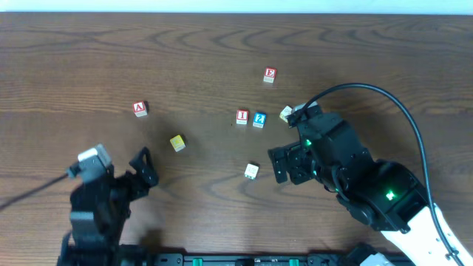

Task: Spell out Ai2

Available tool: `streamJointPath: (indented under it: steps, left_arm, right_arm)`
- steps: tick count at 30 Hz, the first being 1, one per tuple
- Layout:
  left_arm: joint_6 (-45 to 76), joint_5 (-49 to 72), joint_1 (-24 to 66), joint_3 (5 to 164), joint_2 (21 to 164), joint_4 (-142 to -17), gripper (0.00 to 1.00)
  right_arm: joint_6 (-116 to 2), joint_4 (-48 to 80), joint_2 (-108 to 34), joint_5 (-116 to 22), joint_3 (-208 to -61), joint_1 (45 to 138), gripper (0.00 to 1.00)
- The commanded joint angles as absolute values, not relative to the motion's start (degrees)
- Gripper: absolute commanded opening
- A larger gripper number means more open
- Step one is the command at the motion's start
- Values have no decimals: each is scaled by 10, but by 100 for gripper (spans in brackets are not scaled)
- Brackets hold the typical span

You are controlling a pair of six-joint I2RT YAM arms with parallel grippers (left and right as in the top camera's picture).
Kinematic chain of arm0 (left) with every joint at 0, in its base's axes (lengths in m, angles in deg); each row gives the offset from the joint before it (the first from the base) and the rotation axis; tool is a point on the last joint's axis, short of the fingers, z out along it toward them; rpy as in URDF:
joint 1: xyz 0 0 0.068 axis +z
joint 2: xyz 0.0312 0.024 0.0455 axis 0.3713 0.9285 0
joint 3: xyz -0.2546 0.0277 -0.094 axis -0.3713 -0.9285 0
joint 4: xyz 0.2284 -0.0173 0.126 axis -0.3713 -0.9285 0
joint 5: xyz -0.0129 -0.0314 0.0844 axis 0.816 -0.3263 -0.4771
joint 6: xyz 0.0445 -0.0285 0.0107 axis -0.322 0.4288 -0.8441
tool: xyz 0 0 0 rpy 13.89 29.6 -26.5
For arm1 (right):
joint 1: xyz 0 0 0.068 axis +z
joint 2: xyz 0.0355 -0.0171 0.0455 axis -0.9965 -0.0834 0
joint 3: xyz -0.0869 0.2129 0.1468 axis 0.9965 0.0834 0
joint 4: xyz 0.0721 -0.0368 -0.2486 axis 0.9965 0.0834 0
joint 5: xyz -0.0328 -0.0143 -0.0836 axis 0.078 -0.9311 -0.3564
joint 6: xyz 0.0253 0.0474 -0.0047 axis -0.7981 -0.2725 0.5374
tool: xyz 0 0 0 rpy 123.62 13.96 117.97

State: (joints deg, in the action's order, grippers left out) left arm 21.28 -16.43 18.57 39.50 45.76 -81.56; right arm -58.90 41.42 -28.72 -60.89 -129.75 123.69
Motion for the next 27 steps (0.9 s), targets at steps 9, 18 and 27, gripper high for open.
streamJointPath:
  steps: [9, 18, 27]
  left_arm:
    - [110, -273, 184, 612, 858, -843, 96]
    - [109, -289, 184, 775, 1138, -846, 96]
    - [102, -222, 200, 838, 1286, -841, 96]
  right_arm:
    - [-577, 410, -299, -611, -1295, 1187, 99]
    - [-572, 410, -306, -611, -1295, 1151, 99]
    - [-561, 410, -326, -611, -1295, 1124, 99]
